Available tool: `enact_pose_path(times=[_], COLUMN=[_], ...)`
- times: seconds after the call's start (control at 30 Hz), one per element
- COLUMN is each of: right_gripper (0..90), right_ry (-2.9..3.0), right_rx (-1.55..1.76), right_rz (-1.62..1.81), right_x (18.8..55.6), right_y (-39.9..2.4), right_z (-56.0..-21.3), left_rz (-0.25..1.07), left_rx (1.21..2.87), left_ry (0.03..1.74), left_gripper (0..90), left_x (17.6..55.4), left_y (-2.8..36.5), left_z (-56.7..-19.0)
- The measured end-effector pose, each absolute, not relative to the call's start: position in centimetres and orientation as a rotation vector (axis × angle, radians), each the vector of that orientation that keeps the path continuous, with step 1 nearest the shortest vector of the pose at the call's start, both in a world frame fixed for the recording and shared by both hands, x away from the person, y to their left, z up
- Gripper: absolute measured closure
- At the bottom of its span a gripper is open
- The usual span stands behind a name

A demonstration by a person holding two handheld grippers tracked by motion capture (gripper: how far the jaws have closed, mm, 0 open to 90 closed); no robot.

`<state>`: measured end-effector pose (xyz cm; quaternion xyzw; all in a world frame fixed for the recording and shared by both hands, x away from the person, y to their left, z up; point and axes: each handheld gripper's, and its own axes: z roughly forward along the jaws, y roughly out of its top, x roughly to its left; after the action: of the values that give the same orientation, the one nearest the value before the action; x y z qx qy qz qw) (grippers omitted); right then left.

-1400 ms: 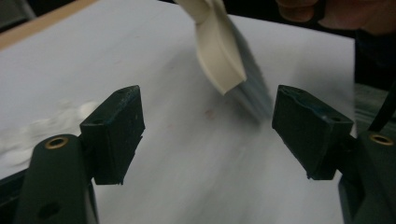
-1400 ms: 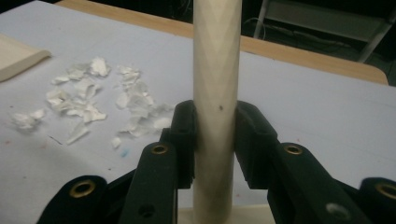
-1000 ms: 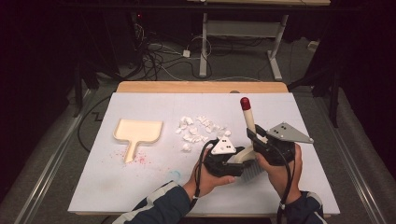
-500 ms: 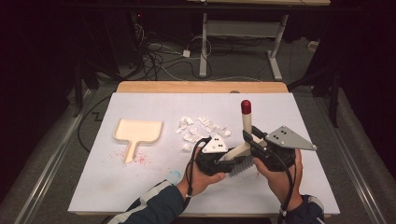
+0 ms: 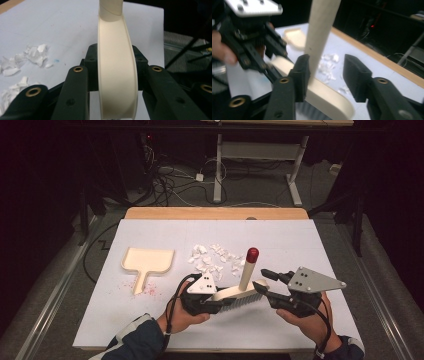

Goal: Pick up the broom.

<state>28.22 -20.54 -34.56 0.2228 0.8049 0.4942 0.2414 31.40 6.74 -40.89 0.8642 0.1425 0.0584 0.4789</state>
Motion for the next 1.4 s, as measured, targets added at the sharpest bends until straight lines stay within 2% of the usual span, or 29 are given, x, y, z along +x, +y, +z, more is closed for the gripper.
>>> enact_pose_path(times=[0.17, 0.43, 0.57, 0.67, 0.8, 0.87, 1.0, 1.1, 1.23, 1.3, 1.4], right_gripper=[44.4, 38.1, 43.4, 54.3, 60.0, 65.7, 67.6, 67.6, 67.6, 67.6, 67.6], right_ry=[2.401, 2.649, 2.740, 2.796, 2.816, 2.828, 2.822, 2.808, 2.781, 2.754, 2.729], right_rx=[0.480, 0.271, 0.221, 0.186, 0.199, 0.169, 0.146, 0.150, 0.191, 0.205, 0.253], right_rz=[1.249, 1.134, 1.155, 1.176, 1.218, 1.219, 1.213, 1.183, 1.157, 1.177, 1.184], right_x=[28.8, 29.2, 29.6, 29.7, 29.8, 29.6, 29.2, 29.1, 29.4, 29.5, 29.9], right_y=[-19.5, -16.8, -16.0, -15.4, -15.5, -15.5, -15.2, -15.2, -15.5, -15.8, -16.1], right_z=[-36.1, -39.2, -40.5, -41.3, -41.5, -41.5, -41.0, -41.1, -40.9, -40.5, -40.0], left_rz=[0.108, 0.077, 0.060, 0.029, 0.018, 0.004, 0.036, 0.100, 0.266, 0.337, 0.406], left_rx=[2.181, 2.234, 2.229, 2.224, 2.213, 2.202, 2.208, 2.197, 2.185, 2.151, 2.137], left_ry=[0.265, 0.165, 0.141, 0.130, 0.128, 0.126, 0.125, 0.166, 0.256, 0.332, 0.389], left_gripper=[66.3, 66.2, 66.2, 66.1, 64.7, 59.7, 55.9, 45.5, 36.2, 27.0, 22.8], left_x=[30.1, 28.8, 28.8, 28.9, 29.2, 29.4, 29.3, 29.4, 29.3, 29.2, 29.0], left_y=[8.3, 9.2, 9.2, 9.2, 9.2, 9.5, 10.1, 10.9, 13.1, 14.4, 15.7], left_z=[-41.7, -42.1, -42.0, -42.1, -42.2, -42.1, -41.4, -40.6, -39.6, -39.5, -39.7])
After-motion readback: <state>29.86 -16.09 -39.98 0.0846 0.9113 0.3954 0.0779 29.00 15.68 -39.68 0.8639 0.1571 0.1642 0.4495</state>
